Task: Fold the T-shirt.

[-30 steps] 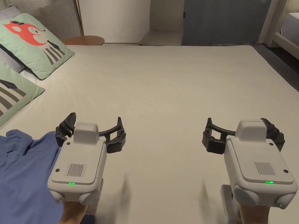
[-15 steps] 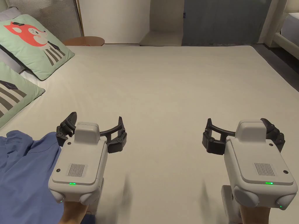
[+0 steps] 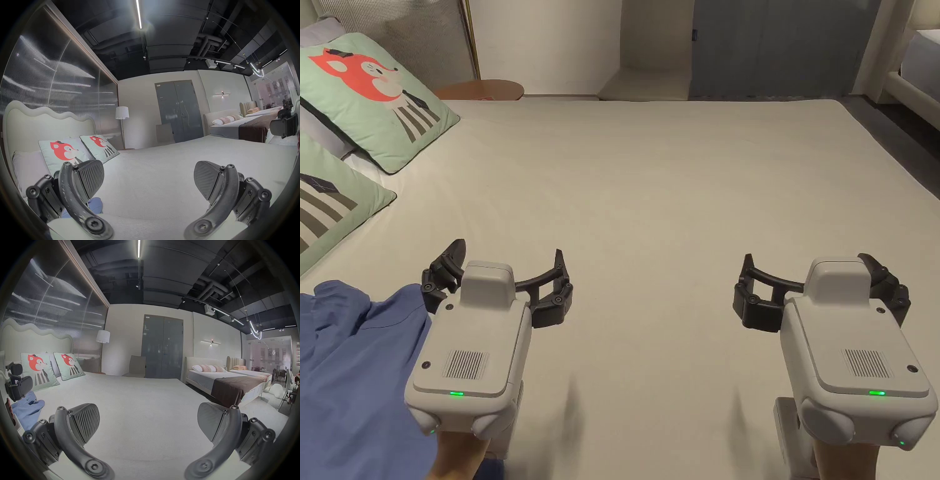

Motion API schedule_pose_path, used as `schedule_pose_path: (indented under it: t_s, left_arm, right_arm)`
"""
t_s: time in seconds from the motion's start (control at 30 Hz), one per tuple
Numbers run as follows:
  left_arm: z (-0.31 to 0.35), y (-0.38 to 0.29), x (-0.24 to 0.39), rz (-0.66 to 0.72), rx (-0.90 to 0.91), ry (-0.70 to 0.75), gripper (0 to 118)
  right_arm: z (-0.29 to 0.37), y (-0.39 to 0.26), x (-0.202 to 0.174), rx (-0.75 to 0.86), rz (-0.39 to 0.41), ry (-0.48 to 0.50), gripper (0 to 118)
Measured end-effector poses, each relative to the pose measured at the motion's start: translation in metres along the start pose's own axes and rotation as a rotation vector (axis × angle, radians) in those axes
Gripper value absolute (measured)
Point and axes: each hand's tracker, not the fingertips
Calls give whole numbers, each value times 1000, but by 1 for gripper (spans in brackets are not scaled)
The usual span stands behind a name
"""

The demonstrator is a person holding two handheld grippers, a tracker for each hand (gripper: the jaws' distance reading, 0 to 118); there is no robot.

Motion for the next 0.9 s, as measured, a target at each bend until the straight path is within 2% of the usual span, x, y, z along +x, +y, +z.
schedule_pose_path:
  t_s: [0.3,0.37,0.4,0.47,0.5,0.53,0.63,0.9]
  left_arm:
    - [0,4,2,5,0,-2,110]
    - [0,6,3,14,-9,4,102]
    - [1,7,3,30,-6,-2,88]
    - [2,8,4,52,4,-18,20]
    - [1,9,6,46,4,-8,1]
    - [-1,9,8,29,1,9,0]
    - [-1,8,10,36,5,-28,0]
    - [2,3,5,13,-5,3,0]
  right_arm:
    - [0,2,0,-6,1,2,118]
    - [0,2,0,-11,0,2,113]
    - [1,3,0,-12,-3,4,100]
    - [3,4,-1,-7,-1,-8,37]
    - [2,5,-1,-15,4,-15,12]
    - [1,5,-1,-22,3,-12,1]
    - [-1,4,1,-26,-8,-22,1]
    - [-10,2,-8,-35,-29,15,1]
